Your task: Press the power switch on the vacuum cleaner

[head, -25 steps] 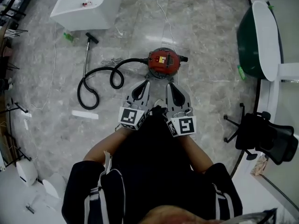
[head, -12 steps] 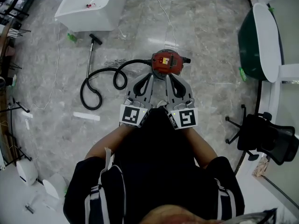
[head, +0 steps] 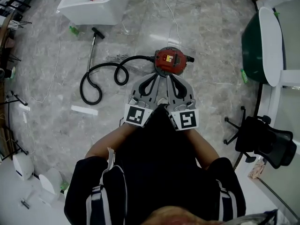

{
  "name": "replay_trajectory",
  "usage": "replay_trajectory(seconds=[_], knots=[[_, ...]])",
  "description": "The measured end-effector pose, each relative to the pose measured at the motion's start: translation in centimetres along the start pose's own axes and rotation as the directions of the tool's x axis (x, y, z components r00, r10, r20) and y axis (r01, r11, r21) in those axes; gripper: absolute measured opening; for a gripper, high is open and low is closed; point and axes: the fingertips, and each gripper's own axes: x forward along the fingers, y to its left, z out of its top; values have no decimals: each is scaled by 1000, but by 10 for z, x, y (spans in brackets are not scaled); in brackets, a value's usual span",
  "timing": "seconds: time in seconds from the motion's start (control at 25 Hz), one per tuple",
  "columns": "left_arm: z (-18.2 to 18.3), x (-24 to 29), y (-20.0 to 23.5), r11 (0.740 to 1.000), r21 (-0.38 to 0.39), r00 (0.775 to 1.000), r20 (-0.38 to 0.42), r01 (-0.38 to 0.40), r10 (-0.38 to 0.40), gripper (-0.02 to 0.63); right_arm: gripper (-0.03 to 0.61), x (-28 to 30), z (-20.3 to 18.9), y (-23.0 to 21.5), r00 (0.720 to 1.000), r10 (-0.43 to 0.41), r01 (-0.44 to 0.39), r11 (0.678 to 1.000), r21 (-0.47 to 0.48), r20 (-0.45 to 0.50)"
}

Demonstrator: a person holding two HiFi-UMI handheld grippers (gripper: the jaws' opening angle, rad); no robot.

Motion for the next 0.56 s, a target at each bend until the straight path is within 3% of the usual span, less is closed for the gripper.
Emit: replay_trajectory(seconds=[0.56], knots=[[2, -3, 6, 1000, -8, 1000, 1, 4, -4, 18, 17, 11, -1, 9, 1000, 9, -9, 1000, -13, -15]])
